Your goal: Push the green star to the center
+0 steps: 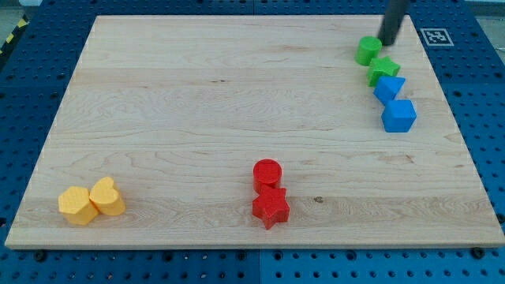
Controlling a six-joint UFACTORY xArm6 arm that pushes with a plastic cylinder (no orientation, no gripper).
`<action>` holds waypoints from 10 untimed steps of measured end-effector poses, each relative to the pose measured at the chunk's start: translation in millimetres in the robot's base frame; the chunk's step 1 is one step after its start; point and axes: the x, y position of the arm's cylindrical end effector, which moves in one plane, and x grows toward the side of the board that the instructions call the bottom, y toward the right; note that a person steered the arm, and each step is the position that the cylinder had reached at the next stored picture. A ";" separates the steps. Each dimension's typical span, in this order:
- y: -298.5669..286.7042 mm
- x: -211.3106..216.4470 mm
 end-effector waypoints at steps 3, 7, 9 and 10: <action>0.8 18.6; -44.2 68.9; -114.1 68.9; -115.1 76.2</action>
